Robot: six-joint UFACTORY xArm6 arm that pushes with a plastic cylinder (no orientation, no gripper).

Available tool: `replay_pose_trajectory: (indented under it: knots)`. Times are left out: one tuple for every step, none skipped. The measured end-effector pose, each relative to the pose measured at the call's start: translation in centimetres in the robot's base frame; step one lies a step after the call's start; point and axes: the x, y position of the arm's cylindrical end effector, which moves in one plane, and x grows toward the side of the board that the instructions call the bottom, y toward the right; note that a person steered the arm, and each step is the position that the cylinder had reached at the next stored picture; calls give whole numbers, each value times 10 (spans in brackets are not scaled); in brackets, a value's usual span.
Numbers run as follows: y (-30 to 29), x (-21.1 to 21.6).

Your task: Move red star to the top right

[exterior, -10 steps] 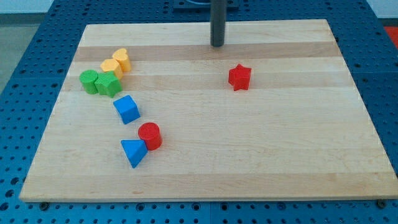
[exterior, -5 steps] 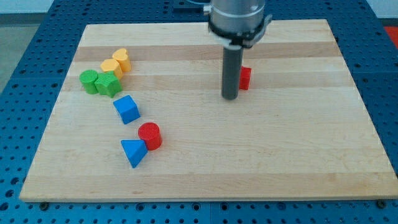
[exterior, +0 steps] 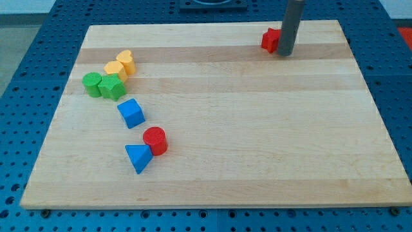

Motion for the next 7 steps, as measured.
replay_pose_trajectory:
  knots:
    - [-26, 19]
    - [-51, 29]
    - [-71, 8]
    - [-71, -16]
    - [-65, -27]
    - [-61, -28]
    - [-36, -28]
